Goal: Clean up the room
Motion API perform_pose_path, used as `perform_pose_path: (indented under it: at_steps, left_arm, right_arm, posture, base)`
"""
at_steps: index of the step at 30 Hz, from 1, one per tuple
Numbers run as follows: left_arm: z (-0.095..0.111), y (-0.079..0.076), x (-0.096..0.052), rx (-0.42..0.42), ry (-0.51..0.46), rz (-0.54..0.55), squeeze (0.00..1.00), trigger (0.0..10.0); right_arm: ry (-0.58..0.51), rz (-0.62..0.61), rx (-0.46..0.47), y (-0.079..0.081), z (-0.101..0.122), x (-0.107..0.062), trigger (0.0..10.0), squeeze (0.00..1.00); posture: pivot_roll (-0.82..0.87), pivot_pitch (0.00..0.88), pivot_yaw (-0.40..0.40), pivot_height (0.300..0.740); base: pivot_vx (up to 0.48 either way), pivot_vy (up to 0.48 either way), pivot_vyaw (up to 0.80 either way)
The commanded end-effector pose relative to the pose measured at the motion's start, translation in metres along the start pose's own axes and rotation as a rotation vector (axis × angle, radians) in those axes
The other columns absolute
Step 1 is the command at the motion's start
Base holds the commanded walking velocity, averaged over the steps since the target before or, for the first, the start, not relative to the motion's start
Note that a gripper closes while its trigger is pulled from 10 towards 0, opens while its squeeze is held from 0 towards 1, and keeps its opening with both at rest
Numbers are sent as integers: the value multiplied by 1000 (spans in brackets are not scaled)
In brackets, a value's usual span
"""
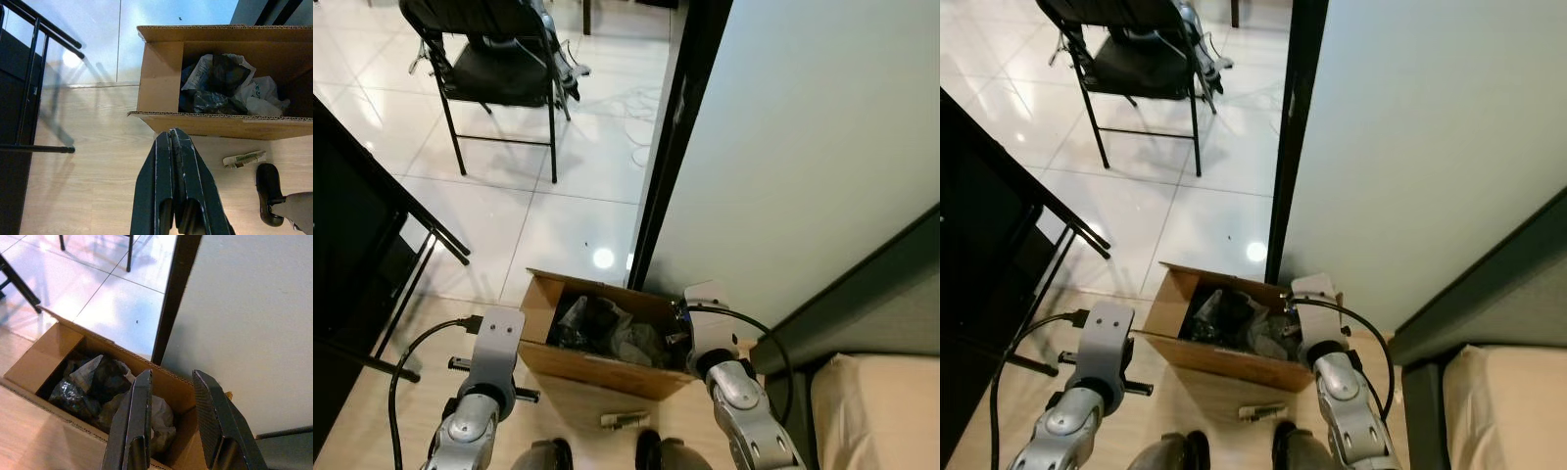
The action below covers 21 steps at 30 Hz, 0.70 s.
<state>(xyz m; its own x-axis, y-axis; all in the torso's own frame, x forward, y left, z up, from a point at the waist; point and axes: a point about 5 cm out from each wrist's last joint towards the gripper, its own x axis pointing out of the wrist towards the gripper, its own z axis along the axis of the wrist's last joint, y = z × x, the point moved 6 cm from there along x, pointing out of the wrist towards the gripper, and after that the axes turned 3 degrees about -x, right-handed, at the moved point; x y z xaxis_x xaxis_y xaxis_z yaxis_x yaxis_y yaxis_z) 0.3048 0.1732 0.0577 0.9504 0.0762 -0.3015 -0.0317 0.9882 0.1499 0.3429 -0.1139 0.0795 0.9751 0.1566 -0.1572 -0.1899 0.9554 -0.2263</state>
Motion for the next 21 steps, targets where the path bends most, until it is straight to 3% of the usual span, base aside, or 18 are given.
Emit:
perform_pose_path:
  at_steps: [1,9,21]
  left_arm:
    - [-14,-1,-2,17,43,8,0,10000]
    - [-15,-8,-2,11,38,-12,0,10000]
    - [-6,-5,9,15,12,-10,0,10000]
  right_arm:
    - [42,5,-11,2,-10,-5,10000,0]
    - [49,-2,-19,3,-16,-10,10000,0]
    - [72,-46,-12,-4,-26,-16,10000,0]
  posture:
    - [-34,213,-40,708]
    - [-30,173,-35,708]
    - [-27,135,-21,708]
  base:
    - [0,0,0]
    - [0,0,0]
    - [0,0,0]
